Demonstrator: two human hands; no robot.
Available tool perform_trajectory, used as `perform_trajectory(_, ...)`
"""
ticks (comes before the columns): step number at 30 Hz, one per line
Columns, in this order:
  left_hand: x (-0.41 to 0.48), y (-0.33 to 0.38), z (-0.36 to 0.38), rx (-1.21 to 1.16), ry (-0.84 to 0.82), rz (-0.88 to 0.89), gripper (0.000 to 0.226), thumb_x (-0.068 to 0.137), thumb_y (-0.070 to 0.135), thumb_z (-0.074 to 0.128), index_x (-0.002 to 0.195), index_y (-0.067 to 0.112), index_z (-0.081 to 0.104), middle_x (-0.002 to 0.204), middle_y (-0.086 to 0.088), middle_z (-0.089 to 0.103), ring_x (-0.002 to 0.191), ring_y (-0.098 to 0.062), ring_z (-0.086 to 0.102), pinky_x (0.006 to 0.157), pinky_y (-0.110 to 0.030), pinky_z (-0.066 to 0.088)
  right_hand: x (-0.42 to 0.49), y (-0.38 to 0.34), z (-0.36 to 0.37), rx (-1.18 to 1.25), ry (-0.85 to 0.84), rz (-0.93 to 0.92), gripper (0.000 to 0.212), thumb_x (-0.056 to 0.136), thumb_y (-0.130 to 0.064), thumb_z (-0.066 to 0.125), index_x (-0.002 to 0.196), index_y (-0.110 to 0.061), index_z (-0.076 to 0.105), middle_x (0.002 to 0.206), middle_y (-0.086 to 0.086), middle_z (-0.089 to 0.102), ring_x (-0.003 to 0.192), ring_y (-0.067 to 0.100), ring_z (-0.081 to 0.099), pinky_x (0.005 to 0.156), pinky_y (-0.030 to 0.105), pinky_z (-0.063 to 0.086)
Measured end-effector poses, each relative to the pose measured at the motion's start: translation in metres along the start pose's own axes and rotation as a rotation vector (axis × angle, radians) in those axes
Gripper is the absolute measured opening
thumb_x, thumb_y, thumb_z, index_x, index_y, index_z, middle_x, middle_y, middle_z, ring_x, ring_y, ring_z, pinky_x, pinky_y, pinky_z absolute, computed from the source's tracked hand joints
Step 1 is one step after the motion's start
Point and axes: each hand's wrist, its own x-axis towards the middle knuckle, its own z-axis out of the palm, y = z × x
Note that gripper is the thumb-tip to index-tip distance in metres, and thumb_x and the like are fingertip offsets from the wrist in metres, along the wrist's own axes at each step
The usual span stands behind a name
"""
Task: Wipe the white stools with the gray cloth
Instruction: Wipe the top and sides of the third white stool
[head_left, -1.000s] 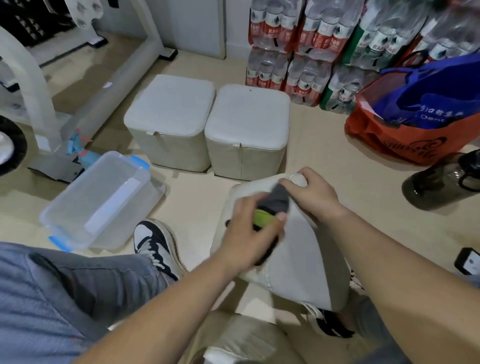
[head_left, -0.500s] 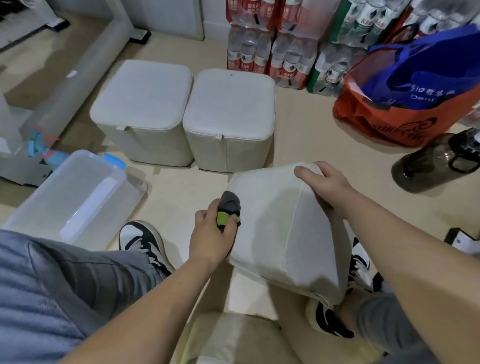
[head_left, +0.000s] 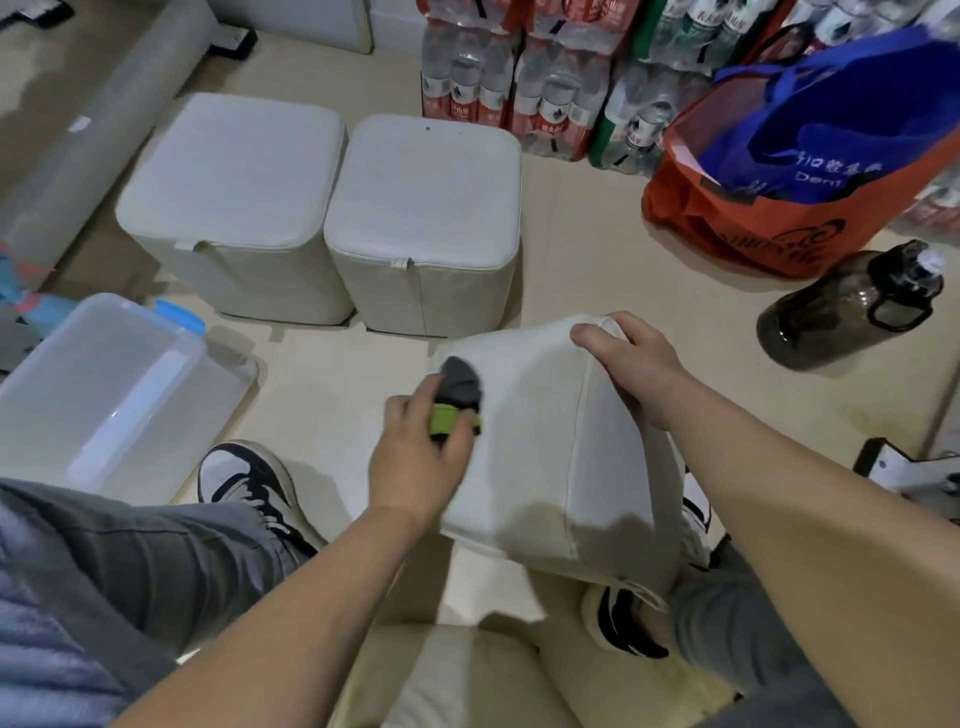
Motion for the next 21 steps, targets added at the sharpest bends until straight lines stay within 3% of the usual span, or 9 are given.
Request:
perform_trajectory(3,0.009,-0.021,-0.008,0.013,0.041,-0.365,0.057,0.101,0.052,0.053,0.152,0.030,0.039,0.130,-0.015,0.053,0.105,-0.040,0.062,0.088,-0.043,0.053,-0.003,-0.003,0.005,-0.012,0.000,-0.007,0.024,0.079,-0.053,0.077,0.091,-0.033,0.074,0.093,-0.012,0.074,0.079,0.010,0.071,0.067,0.029,0.054)
perform_trajectory(5,0.008,-0.002,-0.006,-0.040,0.079,-0.453,0.056,0.101,0.051,0.053,0.149,0.025,0.042,0.128,-0.018,0.057,0.106,-0.042,0.062,0.087,-0.042,0.051,-0.002,0.000,0.007,0.006,0.028,-0.011,0.026,0.077,-0.054,0.077,0.092,-0.034,0.074,0.099,-0.010,0.075,0.088,0.016,0.072,0.075,0.033,0.057)
perform_trajectory(7,-0.004,0.042,0.002,-0.126,0.081,-0.242,0.046,0.098,0.050,0.058,0.139,0.030,0.052,0.123,-0.010,0.063,0.109,-0.036,0.063,0.087,-0.040,0.050,-0.001,0.001,0.007,0.044,0.028,-0.023,0.022,0.080,-0.051,0.077,0.088,-0.031,0.072,0.092,-0.011,0.073,0.083,0.017,0.070,0.072,0.031,0.054)
perform_trajectory(9,-0.026,0.096,0.010,-0.195,-0.054,0.104,0.040,0.094,0.053,0.061,0.132,0.041,0.056,0.118,0.004,0.065,0.110,-0.020,0.061,0.090,-0.035,0.049,0.002,0.004,0.006,0.096,0.007,-0.034,0.026,0.083,-0.047,0.079,0.082,-0.025,0.065,0.078,-0.010,0.064,0.073,0.017,0.062,0.069,0.028,0.050)
perform_trajectory(11,-0.047,0.123,0.013,-0.135,-0.200,0.392,0.048,0.090,0.057,0.066,0.135,0.046,0.054,0.115,0.010,0.060,0.106,-0.012,0.060,0.086,-0.034,0.053,0.002,0.006,0.006,0.104,-0.017,-0.047,0.026,0.086,-0.045,0.079,0.083,-0.025,0.063,0.072,-0.011,0.058,0.069,0.014,0.057,0.064,0.023,0.049)
perform_trajectory(13,-0.051,0.109,0.016,-0.076,-0.182,0.552,0.058,0.087,0.056,0.070,0.140,0.043,0.051,0.117,0.006,0.057,0.102,-0.015,0.063,0.078,-0.037,0.058,0.004,0.006,0.008,0.039,-0.012,-0.070,0.030,0.084,-0.049,0.079,0.084,-0.023,0.065,0.071,-0.013,0.058,0.068,0.012,0.054,0.064,0.025,0.047)
perform_trajectory(16,-0.038,0.078,0.013,-0.133,-0.103,0.444,0.058,0.087,0.055,0.064,0.141,0.042,0.047,0.116,0.004,0.055,0.100,-0.013,0.059,0.079,-0.034,0.056,0.008,0.005,0.015,0.057,-0.044,-0.039,0.035,0.073,-0.055,0.082,0.086,-0.025,0.070,0.090,-0.008,0.064,0.081,0.016,0.061,0.072,0.032,0.052)
perform_trajectory(18,-0.032,0.068,0.009,-0.170,-0.082,0.356,0.055,0.090,0.055,0.061,0.141,0.042,0.045,0.115,0.003,0.056,0.102,-0.011,0.057,0.083,-0.029,0.050,0.011,0.004,0.022,0.029,-0.019,0.006,0.041,0.066,-0.062,0.082,0.093,-0.032,0.073,0.109,0.001,0.070,0.100,0.025,0.068,0.085,0.042,0.062)
perform_trajectory(21,-0.023,0.031,0.000,-0.122,-0.016,0.163,0.056,0.096,0.051,0.062,0.147,0.037,0.045,0.122,-0.001,0.055,0.109,-0.017,0.057,0.088,-0.028,0.046,0.011,0.000,0.021,-0.033,0.015,0.014,0.043,0.065,-0.066,0.078,0.099,-0.039,0.073,0.116,0.003,0.071,0.117,0.031,0.065,0.095,0.048,0.061)
